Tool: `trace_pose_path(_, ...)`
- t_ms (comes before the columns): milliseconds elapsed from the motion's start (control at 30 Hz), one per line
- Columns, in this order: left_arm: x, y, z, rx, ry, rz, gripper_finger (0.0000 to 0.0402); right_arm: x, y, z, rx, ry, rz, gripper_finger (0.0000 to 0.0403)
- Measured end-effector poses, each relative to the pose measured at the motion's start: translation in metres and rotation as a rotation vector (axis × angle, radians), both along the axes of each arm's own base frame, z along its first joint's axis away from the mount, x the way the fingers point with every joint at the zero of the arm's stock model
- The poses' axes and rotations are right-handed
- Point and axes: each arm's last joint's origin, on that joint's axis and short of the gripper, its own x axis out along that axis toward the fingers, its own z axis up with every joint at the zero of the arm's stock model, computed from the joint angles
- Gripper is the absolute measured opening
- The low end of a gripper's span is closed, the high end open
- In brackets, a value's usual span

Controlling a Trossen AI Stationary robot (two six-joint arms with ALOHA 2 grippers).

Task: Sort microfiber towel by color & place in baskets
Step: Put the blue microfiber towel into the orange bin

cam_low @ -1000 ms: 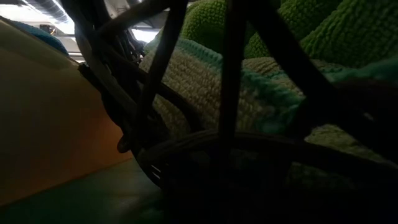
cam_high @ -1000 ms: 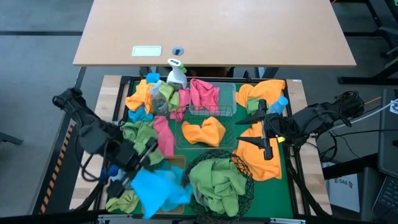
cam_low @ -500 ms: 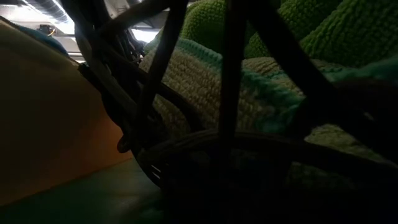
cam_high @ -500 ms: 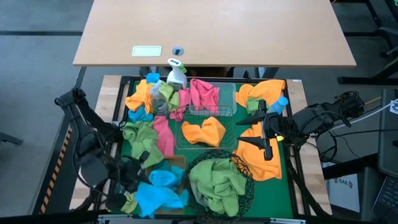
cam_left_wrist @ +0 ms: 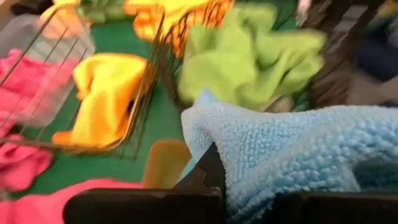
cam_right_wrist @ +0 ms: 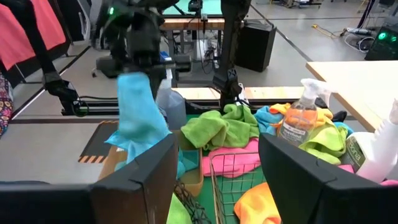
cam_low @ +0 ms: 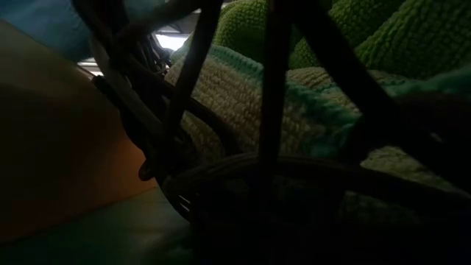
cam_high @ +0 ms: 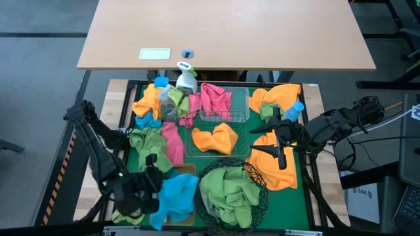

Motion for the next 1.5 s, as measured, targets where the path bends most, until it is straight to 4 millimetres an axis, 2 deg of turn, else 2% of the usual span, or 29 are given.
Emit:
trace_pose_path(133, 0.012, -0.007, -0.026, 0.071, 0.124, -0.007, 0.0, 0.0, 0.0, -0.002, -0.006, 0.015, 0.0, 0.0223)
trace_pose_path(467, 0.038, -0.03, -0.096, 0.125, 0.442, -0.051, 0.0, -0.001, -0.001, -0.004, -0.02, 0.042, -0.001, 0.0223)
trace_pose_path(800, 0.05, -0.043, -0.155, 0.207, 0.633, -0.071, 0.001, -0.001, 0.0, -0.005, -0.016, 0.052, 0.022, 0.0223)
trace_pose_path(933, 0.05, -0.044, -0.162, 0.211, 0.665, -0.074, 0.0025, -0.001, 0.0, -0.005, -0.013, 0.054, 0.033, 0.0223)
trace_pose_path(1333, 0.059, -0.035, -0.162, 0.106, 0.732, -0.032, 0.0104, -0.003, -0.001, -0.011, -0.003, 0.116, 0.019, 0.0223)
trace_pose_path(1500, 0.062, -0.029, -0.16, 0.098, 0.75, -0.023, 0.0117, -0.004, -0.001, -0.013, 0.0, 0.137, 0.013, 0.0223)
